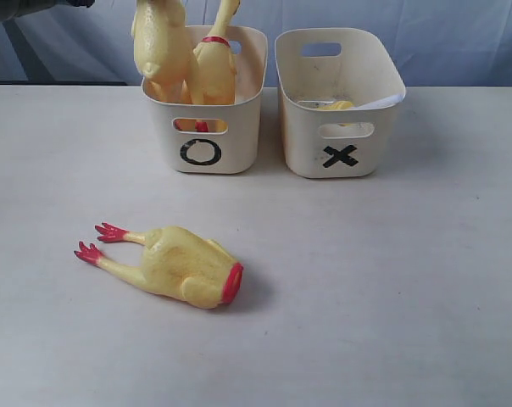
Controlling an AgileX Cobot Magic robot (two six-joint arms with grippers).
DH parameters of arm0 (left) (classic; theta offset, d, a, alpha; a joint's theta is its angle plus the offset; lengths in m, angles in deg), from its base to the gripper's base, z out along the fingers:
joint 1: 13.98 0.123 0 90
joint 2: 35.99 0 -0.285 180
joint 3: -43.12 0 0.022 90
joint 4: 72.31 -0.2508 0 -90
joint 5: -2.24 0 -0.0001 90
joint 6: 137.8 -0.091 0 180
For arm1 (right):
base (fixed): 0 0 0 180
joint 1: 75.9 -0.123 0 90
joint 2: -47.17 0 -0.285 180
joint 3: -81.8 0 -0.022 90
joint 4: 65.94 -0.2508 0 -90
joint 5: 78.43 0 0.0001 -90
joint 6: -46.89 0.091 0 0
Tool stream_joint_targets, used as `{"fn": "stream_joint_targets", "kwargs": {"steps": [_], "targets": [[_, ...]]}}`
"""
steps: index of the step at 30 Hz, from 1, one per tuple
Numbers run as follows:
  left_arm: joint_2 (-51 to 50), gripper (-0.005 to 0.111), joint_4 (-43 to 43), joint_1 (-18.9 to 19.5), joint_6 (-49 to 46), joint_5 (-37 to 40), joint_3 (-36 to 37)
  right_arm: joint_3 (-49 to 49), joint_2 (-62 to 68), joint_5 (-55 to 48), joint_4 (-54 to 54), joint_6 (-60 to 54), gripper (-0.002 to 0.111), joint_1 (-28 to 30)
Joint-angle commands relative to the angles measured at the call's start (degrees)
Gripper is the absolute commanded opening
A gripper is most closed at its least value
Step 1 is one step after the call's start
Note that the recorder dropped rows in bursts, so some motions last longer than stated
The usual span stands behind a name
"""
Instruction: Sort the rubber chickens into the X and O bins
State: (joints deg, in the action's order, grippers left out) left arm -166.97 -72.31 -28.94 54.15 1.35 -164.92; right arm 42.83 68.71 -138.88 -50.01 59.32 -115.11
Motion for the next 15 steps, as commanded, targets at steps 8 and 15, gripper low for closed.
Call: {"fn": "stream_joint_targets", "kwargs": {"steps": [8, 15], "targets": [[-0.5, 0.000, -6.9, -2.2, -0.4, 2.3, -0.4, -0.2, -0.3, 1.1, 0.1, -0.4, 0.053, -0.3], [-0.5, 0.021, -1.9, -2.2, -0.4, 3.1, -0.4, -0.2, -0.3, 1.1, 0.1, -0.4, 0.053, -0.3]]}}
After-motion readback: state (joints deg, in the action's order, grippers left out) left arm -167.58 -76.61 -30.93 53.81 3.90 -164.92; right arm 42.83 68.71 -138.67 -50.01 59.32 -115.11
